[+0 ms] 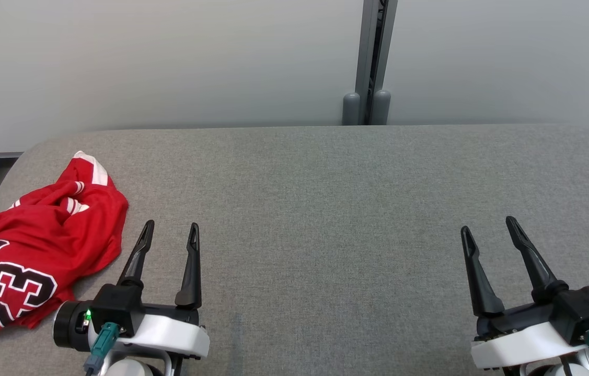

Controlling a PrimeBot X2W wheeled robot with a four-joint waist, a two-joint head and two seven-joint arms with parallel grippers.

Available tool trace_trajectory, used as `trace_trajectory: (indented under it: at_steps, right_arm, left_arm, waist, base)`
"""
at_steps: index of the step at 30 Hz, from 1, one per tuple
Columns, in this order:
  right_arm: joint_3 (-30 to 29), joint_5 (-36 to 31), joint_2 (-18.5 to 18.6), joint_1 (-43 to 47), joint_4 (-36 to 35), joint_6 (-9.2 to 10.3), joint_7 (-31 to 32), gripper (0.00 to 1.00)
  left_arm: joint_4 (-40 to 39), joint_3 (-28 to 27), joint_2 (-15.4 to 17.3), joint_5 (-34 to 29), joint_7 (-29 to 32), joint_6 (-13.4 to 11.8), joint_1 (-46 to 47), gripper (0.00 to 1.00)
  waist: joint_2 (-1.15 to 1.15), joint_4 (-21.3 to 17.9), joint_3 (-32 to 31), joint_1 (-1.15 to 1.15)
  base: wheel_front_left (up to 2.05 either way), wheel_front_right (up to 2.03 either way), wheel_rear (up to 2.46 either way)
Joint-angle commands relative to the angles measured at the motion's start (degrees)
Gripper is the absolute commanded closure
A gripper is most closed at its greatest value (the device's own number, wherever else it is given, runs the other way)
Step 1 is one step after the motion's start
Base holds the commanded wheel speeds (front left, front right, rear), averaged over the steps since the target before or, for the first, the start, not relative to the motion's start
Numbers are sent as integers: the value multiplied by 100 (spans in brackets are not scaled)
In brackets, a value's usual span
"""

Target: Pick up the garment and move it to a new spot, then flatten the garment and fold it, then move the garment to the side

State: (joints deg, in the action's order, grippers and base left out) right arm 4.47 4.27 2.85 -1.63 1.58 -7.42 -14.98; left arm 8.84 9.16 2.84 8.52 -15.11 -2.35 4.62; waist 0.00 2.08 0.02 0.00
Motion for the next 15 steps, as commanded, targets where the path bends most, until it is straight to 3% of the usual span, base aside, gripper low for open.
trace_trajectory:
  at_steps: [1,15]
  right_arm:
    - [-10,29,14,36,0,-12,-31,0]
    - [-58,127,13,16,32,-12,-31,0]
  left_arm:
    - [5,-18,17,7,-8,-13,67,0]
    - [30,-16,16,56,-8,-9,108,0]
  waist:
    - [0,-1,1,0]
    - [0,22,34,0]
  base:
    - [0,0,0]
    - [0,0,0]
